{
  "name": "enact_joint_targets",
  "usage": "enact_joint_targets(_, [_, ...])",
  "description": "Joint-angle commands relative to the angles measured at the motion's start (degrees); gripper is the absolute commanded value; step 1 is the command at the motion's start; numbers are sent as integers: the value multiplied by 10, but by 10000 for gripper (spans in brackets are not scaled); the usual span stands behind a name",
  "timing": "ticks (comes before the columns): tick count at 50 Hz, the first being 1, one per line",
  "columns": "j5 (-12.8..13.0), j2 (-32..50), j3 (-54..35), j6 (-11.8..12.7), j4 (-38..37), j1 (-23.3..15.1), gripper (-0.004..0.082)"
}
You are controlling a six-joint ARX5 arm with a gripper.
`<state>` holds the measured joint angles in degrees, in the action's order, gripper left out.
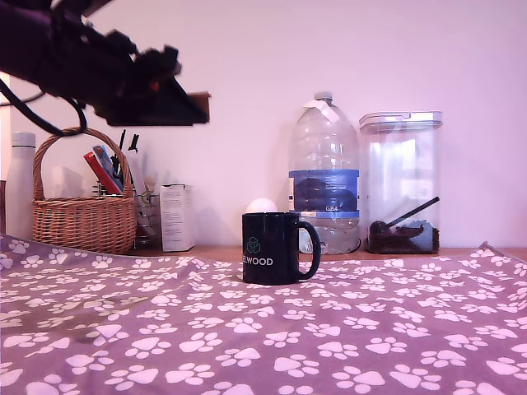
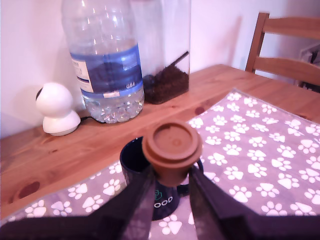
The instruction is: Pick up the coffee capsules from the table one by one and drop them inside the nearest coffee cup
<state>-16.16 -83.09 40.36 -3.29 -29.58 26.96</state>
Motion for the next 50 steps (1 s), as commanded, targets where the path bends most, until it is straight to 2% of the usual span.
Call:
enact_joint_targets(1, [0, -35, 23, 3, -2, 1, 72])
enact_joint_targets(8, [-4, -84, 77, 2, 2, 2, 72])
enact_joint_targets(16, [-10, -136, 159, 2, 52, 4, 73])
enact_joint_targets(24, [-15, -183, 249, 1, 130, 4, 73])
enact_joint_targets(35, [-16, -244, 370, -17, 261, 6, 75])
enact_joint_targets(50, [-16, -335, 529, -18, 424, 8, 78])
